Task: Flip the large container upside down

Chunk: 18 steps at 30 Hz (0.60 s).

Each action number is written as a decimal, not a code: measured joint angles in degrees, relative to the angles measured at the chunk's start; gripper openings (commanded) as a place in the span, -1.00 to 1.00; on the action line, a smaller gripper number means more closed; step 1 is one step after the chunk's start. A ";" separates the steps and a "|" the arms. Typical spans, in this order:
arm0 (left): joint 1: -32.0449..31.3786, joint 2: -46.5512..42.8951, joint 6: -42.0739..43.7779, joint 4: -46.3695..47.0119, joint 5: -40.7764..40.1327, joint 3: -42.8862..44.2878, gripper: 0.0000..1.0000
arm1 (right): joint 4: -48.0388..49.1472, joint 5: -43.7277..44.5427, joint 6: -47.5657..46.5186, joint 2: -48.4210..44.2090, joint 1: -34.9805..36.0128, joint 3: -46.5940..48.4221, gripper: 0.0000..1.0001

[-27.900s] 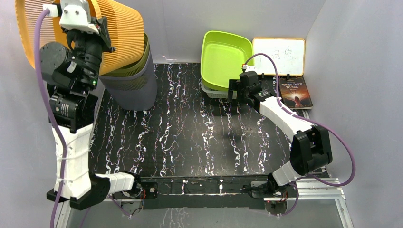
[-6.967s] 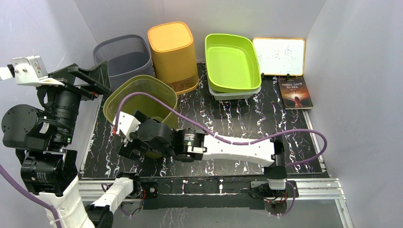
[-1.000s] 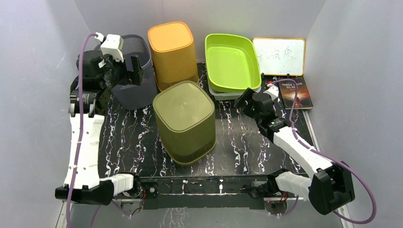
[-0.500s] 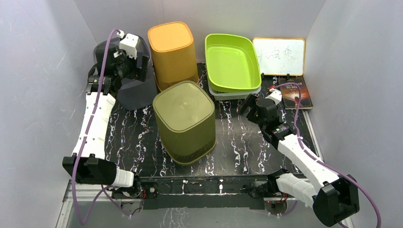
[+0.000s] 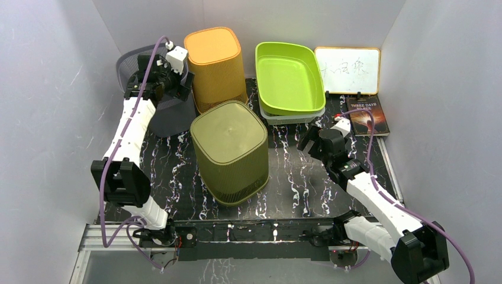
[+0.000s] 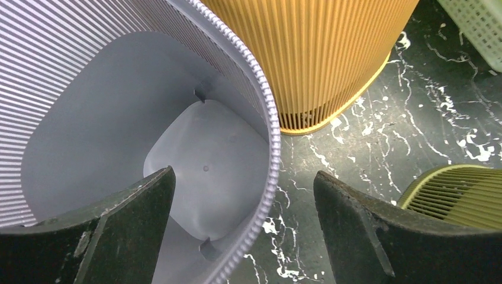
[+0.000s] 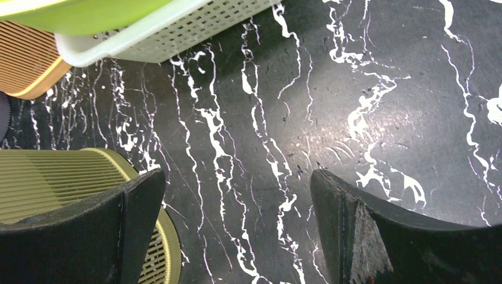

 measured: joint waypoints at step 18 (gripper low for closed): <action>-0.24 -8.00 -3.13 0.72 -6.56 -6.25 -0.58 | 0.33 0.35 -0.07 -0.09 0.00 -1.46 0.83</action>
